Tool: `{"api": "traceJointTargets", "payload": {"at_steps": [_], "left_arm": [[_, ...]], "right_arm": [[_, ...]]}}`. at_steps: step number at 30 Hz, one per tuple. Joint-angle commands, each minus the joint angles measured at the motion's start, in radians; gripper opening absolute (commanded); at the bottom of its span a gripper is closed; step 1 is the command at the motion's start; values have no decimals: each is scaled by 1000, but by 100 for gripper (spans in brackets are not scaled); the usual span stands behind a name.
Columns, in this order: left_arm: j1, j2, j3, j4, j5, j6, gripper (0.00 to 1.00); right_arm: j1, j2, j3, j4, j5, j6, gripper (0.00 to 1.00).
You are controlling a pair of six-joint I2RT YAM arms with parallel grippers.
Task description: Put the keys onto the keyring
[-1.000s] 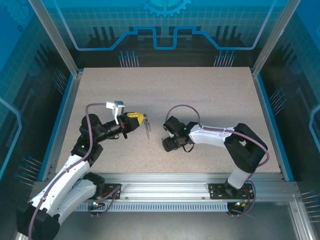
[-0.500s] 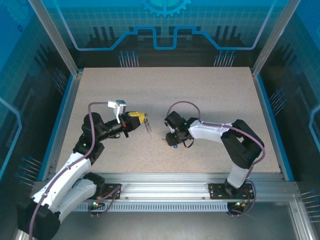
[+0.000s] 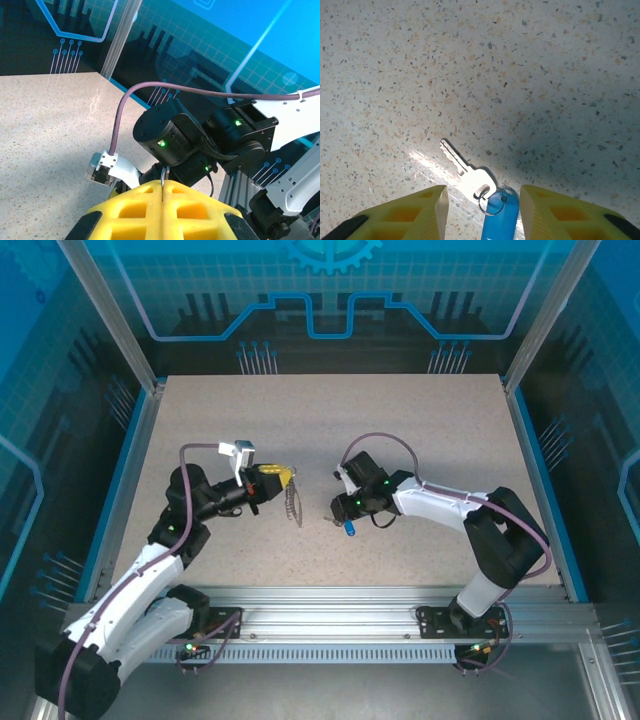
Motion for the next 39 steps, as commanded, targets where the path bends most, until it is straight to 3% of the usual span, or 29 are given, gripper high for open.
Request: {"api": "traceJointTargets", "payload": {"at_steps": [1, 8, 20, 39], "left_arm": [[-12, 4, 34, 33, -2, 4, 0], [-23, 19, 35, 47, -4, 4, 0], [-36, 10, 33, 56, -2, 8, 0], [-39, 18, 38, 53, 12, 22, 0]], "right_arm": [[-8, -14, -29, -21, -37, 23, 40], [7, -46, -112, 24, -80, 181, 28], [84, -74, -192, 113, -13, 520, 28], [54, 36, -156, 128, 1, 534, 29]]}}
